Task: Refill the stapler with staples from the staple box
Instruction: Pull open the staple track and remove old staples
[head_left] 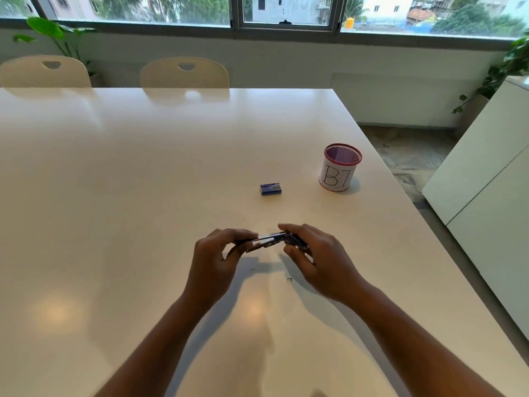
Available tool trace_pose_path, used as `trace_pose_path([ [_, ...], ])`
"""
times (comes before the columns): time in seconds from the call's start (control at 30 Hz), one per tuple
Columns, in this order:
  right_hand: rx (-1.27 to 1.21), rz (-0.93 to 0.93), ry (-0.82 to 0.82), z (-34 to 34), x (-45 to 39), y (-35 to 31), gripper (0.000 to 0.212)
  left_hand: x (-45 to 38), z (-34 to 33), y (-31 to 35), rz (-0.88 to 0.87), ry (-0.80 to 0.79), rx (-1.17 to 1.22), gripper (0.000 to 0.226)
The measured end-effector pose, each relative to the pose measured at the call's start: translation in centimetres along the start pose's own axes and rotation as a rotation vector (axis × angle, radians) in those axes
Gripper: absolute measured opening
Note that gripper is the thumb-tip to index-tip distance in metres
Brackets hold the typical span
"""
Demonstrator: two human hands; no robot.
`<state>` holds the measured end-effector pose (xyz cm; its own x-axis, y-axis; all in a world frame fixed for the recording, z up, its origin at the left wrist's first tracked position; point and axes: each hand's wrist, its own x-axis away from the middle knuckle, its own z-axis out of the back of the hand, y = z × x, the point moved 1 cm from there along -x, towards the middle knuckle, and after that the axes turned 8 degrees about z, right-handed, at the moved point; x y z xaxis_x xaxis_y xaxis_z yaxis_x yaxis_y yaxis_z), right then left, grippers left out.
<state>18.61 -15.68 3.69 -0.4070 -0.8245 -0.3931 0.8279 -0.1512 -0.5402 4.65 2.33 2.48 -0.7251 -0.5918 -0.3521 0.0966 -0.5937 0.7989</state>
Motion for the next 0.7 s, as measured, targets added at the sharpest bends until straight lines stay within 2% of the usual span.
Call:
trace_pose_path([
  [0.2, -0.099, -0.104, -0.107, -0.5, 0.1, 0.4, 0.036, 0.4, 0.0, -0.5, 0.068, -0.081, 0.067, 0.020],
  [0.37, -0.089, -0.137, -0.186, 0.4, 0.2, 0.6, 0.032, 0.5, -0.2, -0.6, 0.171, -0.102, 0.133, 0.020],
  [0.57, -0.014, -0.159, -0.230, 1.6, -0.2, 0.2, 0.022, 0.6, -0.7, -1.0, 0.335, -0.170, 0.323, 0.023],
  [0.7, 0.001, -0.177, -0.215, 2.0, -0.3, 0.1, 0.024, 0.6, -0.8, -1.2, 0.413, -0.212, 0.417, 0.019],
])
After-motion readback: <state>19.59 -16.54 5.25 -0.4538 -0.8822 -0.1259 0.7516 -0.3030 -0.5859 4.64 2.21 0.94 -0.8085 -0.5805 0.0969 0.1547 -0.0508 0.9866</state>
